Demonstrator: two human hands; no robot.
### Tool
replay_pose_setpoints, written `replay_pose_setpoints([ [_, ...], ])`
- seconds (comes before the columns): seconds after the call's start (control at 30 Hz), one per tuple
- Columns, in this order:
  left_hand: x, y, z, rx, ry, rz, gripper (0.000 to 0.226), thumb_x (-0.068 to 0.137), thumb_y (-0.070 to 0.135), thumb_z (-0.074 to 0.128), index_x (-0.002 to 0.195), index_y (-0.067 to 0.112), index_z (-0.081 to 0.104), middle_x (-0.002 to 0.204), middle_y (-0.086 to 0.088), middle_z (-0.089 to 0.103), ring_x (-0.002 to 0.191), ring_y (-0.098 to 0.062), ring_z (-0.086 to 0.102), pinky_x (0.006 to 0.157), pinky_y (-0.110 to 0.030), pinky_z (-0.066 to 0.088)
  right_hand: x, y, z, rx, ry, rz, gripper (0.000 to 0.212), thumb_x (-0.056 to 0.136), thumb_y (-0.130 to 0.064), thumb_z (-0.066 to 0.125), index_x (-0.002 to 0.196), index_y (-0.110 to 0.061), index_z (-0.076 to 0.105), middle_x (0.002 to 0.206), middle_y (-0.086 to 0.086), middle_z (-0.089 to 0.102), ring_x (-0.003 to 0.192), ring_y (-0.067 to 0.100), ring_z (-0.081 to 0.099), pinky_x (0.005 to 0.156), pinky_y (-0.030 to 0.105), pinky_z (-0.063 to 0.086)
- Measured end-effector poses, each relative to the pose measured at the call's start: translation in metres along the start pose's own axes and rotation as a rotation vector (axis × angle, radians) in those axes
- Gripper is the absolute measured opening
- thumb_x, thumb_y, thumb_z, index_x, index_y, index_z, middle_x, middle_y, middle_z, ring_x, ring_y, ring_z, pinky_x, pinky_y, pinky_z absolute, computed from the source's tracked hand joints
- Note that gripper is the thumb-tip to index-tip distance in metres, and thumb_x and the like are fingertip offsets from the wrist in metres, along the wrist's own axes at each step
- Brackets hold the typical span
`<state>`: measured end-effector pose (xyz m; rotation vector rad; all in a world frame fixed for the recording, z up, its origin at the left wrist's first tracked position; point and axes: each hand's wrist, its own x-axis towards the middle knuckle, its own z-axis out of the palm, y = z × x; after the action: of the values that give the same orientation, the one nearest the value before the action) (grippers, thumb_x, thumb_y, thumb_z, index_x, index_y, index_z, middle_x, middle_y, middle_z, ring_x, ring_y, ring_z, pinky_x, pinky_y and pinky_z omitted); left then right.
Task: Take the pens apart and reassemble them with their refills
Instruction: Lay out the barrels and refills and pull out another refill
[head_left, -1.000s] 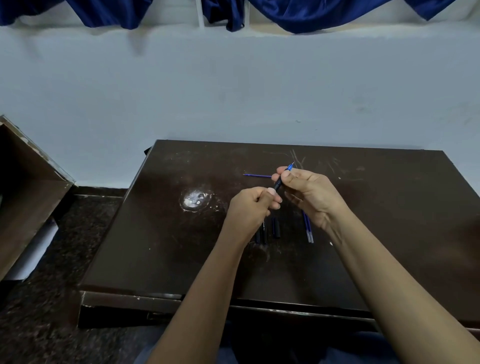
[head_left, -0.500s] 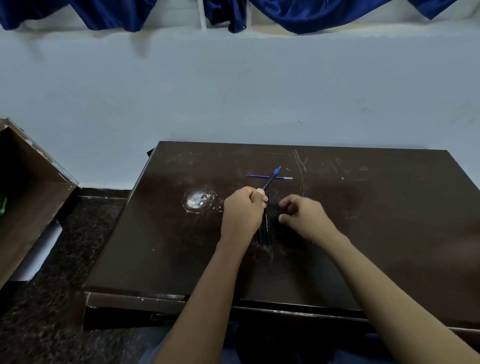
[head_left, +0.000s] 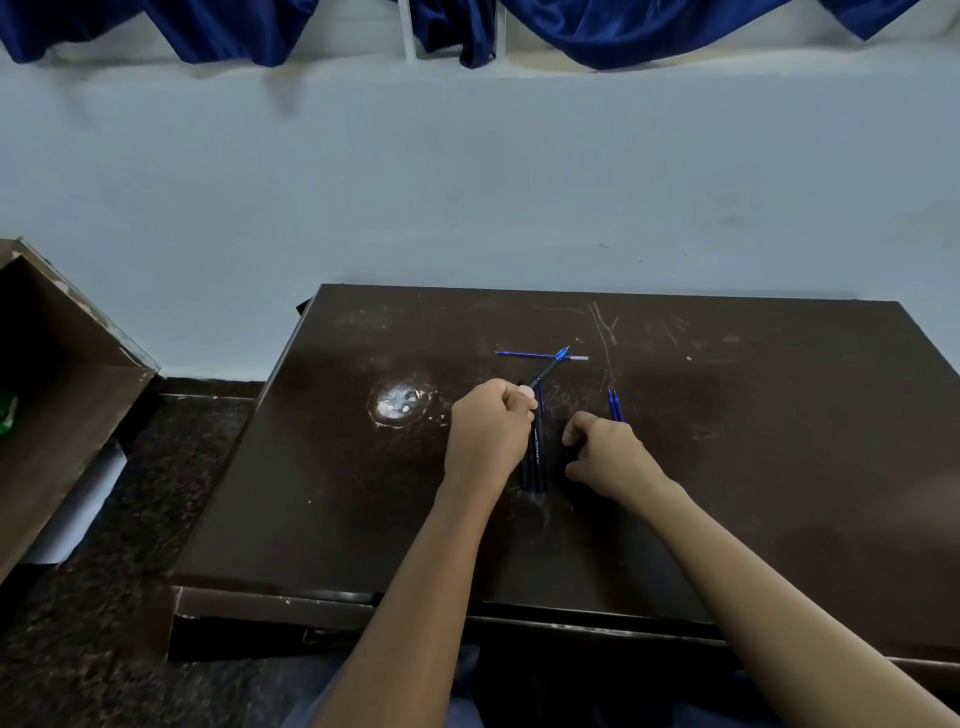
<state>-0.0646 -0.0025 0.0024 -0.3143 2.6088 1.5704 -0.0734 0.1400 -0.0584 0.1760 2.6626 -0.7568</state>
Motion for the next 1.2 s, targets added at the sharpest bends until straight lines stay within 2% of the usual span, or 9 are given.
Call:
replay_pose_setpoints([
  [0.13, 0.0, 0.0, 0.0, 0.012, -0.007, 0.0, 0.021, 0.093, 0.01, 0.047, 0.093, 0.009, 0.069, 0.088, 0.004, 0.065, 0.068, 0.002, 0.054, 0.054, 0.006, 0.036, 0.003, 0.002, -0.003, 0.061, -0.029, 0.045, 0.031, 0.078, -0.01, 0.067, 0.106, -0.023, 0.06, 0.098, 0.002, 0.059, 0.093, 0.025, 0.062, 0.078, 0.034, 0.052],
  [0.2, 0.0, 0.001, 0.0, 0.013, -0.008, -0.006, 0.021, 0.093, 0.01, 0.048, 0.093, 0.009, 0.069, 0.091, 0.004, 0.066, 0.069, 0.002, 0.054, 0.054, 0.006, 0.036, 0.005, 0.002, -0.012, 0.176, 0.002, 0.076, 0.025, 0.078, -0.01, 0.069, 0.099, -0.022, 0.064, 0.092, 0.002, 0.061, 0.079, 0.02, 0.062, 0.073, 0.032, 0.052],
  [0.3, 0.0, 0.001, -0.001, 0.026, -0.013, -0.012, 0.02, 0.093, 0.011, 0.048, 0.091, 0.011, 0.068, 0.094, 0.003, 0.067, 0.07, 0.003, 0.054, 0.051, 0.001, 0.038, 0.006, 0.0, -0.027, 0.549, 0.031, 0.157, 0.017, 0.08, -0.001, 0.065, 0.083, -0.018, 0.063, 0.075, 0.003, 0.061, 0.059, 0.017, 0.055, 0.061, 0.03, 0.053],
  [0.4, -0.001, 0.003, 0.0, 0.033, -0.032, -0.013, 0.02, 0.093, 0.011, 0.048, 0.091, 0.01, 0.069, 0.093, 0.003, 0.067, 0.069, 0.003, 0.053, 0.052, -0.005, 0.037, 0.003, -0.003, -0.04, 0.985, -0.038, 0.194, 0.022, 0.085, 0.009, 0.054, 0.09, -0.011, 0.059, 0.069, 0.005, 0.053, 0.055, 0.013, 0.048, 0.046, 0.019, 0.049],
  [0.53, -0.001, 0.005, 0.0, 0.06, -0.057, -0.029, 0.023, 0.094, 0.012, 0.047, 0.095, 0.011, 0.07, 0.088, 0.007, 0.064, 0.063, 0.002, 0.05, 0.049, -0.005, 0.038, 0.0, -0.004, -0.057, 1.362, -0.092, 0.179, 0.025, 0.089, 0.01, 0.046, 0.088, -0.012, 0.058, 0.064, 0.004, 0.053, 0.045, 0.009, 0.05, 0.048, 0.017, 0.05],
  [0.7, -0.003, 0.003, 0.0, 0.052, -0.094, -0.032, 0.023, 0.094, 0.012, 0.048, 0.093, 0.012, 0.071, 0.076, 0.01, 0.062, 0.058, 0.001, 0.048, 0.046, -0.003, 0.038, -0.002, -0.005, -0.069, 1.668, -0.058, 0.173, 0.021, 0.091, 0.004, 0.047, 0.086, -0.014, 0.057, 0.059, 0.002, 0.06, 0.052, 0.011, 0.055, 0.053, 0.021, 0.053],
  [0.8, -0.003, 0.004, 0.0, 0.069, -0.124, -0.038, 0.02, 0.094, 0.014, 0.05, 0.093, 0.014, 0.07, 0.075, 0.011, 0.061, 0.059, 0.001, 0.05, 0.049, -0.011, 0.035, -0.002, -0.008, -0.069, 1.712, -0.02, 0.12, 0.021, 0.091, 0.006, 0.046, 0.091, -0.014, 0.055, 0.071, 0.004, 0.059, 0.057, 0.012, 0.06, 0.058, 0.026, 0.057],
  [1.07, -0.003, 0.003, 0.0, 0.073, -0.149, -0.036, 0.019, 0.094, 0.016, 0.052, 0.092, 0.015, 0.071, 0.072, 0.012, 0.061, 0.061, 0.002, 0.051, 0.053, -0.011, 0.034, -0.002, -0.011, -0.066, 1.663, 0.043, 0.047, 0.022, 0.092, 0.009, 0.046, 0.096, -0.011, 0.054, 0.082, 0.009, 0.059, 0.061, 0.012, 0.068, 0.065, 0.027, 0.06],
  [1.2, -0.003, 0.003, 0.002, 0.02, -0.169, -0.047, 0.024, 0.096, 0.022, 0.05, 0.087, 0.016, 0.071, 0.07, 0.009, 0.064, 0.06, 0.0, 0.052, 0.07, -0.018, 0.043, -0.005, -0.017, -0.06, 1.49, 0.01, -0.025, 0.024, 0.089, 0.01, 0.051, 0.098, -0.01, 0.059, 0.085, 0.008, 0.06, 0.073, 0.016, 0.065, 0.071, 0.03, 0.06],
])
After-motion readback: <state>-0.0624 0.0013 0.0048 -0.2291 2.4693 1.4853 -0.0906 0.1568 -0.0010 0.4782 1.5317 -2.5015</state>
